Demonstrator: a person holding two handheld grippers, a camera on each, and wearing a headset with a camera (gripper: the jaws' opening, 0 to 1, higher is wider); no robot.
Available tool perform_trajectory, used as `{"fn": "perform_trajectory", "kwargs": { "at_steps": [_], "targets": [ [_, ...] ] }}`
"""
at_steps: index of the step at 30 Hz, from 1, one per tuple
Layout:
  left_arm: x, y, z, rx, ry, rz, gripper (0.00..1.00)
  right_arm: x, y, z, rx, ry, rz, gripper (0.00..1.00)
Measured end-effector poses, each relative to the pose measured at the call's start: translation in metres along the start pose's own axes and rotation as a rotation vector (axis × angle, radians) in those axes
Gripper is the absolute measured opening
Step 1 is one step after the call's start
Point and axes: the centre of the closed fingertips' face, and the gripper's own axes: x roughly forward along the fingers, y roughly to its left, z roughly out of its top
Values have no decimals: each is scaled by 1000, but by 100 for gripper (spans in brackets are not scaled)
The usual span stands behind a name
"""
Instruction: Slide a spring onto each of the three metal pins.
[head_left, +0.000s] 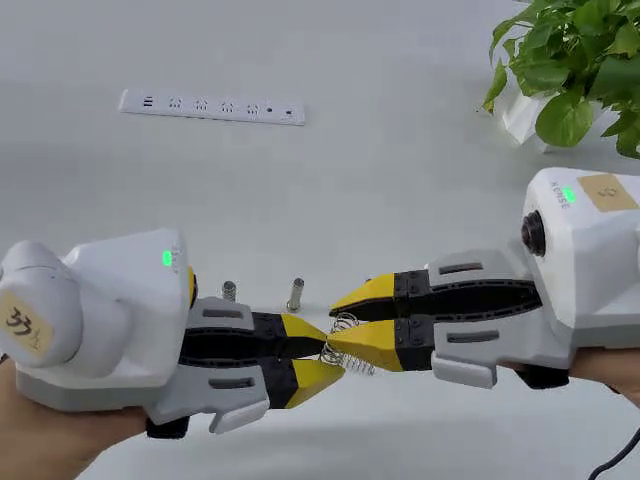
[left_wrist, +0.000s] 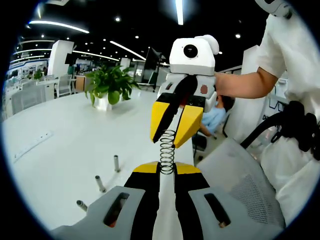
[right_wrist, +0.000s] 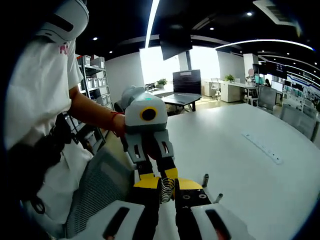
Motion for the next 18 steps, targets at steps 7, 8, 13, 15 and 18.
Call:
{"fn": "perform_trajectory", "kwargs": {
  "at_steps": [7, 8, 13, 15, 18],
  "targets": [
    [-1, 0, 2, 9, -4, 2, 6, -5, 0, -1, -23, 62, 20, 14],
    [-1, 0, 2, 12, -3, 3, 6, -7, 0, -1, -28, 74, 28, 15],
    [0, -2, 2, 28, 5, 5, 6, -15, 0, -2, -130, 204, 86, 17],
    [1, -3, 2, 30, 6, 7, 6, -16, 1, -2, -173, 261, 122, 17],
    [3, -4, 1, 36, 10, 8, 6, -15, 4, -4, -230, 341, 172, 18]
  ]
}}
